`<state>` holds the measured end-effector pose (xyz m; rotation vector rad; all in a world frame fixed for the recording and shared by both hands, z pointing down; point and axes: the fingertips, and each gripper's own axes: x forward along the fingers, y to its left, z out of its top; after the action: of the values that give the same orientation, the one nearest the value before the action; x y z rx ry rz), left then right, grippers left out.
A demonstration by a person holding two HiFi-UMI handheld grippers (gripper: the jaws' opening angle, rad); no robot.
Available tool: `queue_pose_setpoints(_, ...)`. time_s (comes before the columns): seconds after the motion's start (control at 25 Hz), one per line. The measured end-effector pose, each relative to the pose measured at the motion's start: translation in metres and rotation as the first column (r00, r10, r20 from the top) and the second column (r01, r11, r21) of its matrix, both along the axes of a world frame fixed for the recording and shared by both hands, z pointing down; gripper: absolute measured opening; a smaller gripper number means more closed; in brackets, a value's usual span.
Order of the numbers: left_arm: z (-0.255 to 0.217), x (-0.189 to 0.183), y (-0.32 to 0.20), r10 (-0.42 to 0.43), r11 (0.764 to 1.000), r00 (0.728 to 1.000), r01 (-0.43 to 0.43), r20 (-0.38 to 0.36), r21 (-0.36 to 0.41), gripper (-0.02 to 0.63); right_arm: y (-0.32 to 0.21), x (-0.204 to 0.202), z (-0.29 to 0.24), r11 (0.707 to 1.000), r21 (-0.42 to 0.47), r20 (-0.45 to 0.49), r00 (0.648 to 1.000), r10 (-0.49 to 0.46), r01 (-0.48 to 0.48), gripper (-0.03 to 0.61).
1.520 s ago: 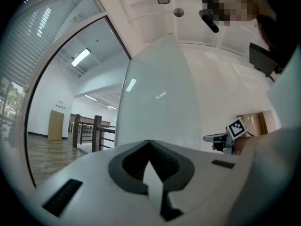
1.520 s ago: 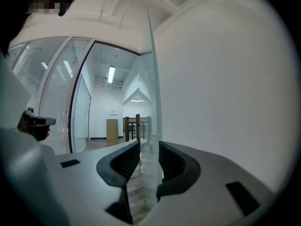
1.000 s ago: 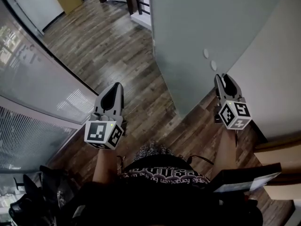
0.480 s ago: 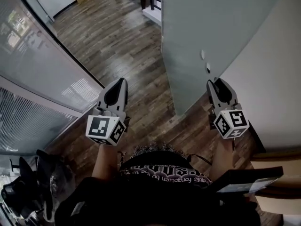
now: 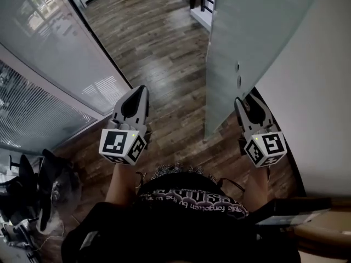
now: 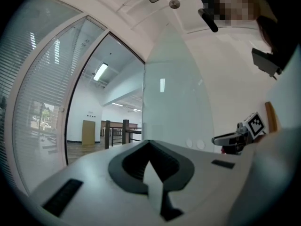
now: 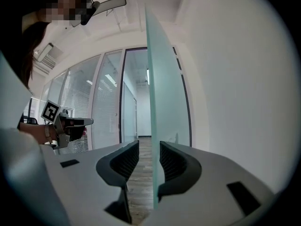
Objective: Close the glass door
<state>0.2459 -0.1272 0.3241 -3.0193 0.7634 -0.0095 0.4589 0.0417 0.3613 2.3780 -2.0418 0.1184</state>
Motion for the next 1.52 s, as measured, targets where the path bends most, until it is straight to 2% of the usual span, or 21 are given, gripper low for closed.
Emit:
queue_pose_setpoints(0.16,0.001,-0.021,-0.002,-0.059,0.998,0.998,0.059,0.006,-0.002,-0.002,-0.014,-0.019,-0.002,0.997,0.017,0.016,0.997,-0.08,0.079,0.121)
queue_pose_setpoints(0.36,0.006,-0.048,-0.012,-0.136,0.991,0.991,0.136,0.015,-0.02,-0.002,-0.04,-0.043,-0.004,0.987,0.012,-0.009,0.987,-0.161,0.161,0.122)
queue_pose_setpoints(0.8,0.005,-0.121,-0.031,-0.318,0.948,0.948,0.318,0.02,-0.019,-0.002,-0.099,-0.097,-0.004,0.95,0.0,-0.045,0.949,-0.313,0.313,0.123)
queue_pose_setpoints(1.04,0.011,-0.163,-0.034,-0.411,0.911,0.911,0.412,0.03,-0.02,-0.002,-0.134,-0.123,-0.002,0.934,-0.003,-0.063,0.932,-0.356,0.357,0.123)
queue_pose_setpoints(1.32,0.017,-0.198,-0.046,-0.473,0.88,0.88,0.474,0.03,-0.034,-0.002,-0.17,-0.153,-0.003,0.908,-0.001,-0.07,0.906,-0.418,0.419,0.123)
queue_pose_setpoints(1.52,0.012,-0.214,-0.059,-0.498,0.867,0.867,0.498,0.019,-0.02,-0.002,-0.19,-0.13,-0.004,0.927,0.01,-0.064,0.925,-0.374,0.375,0.123)
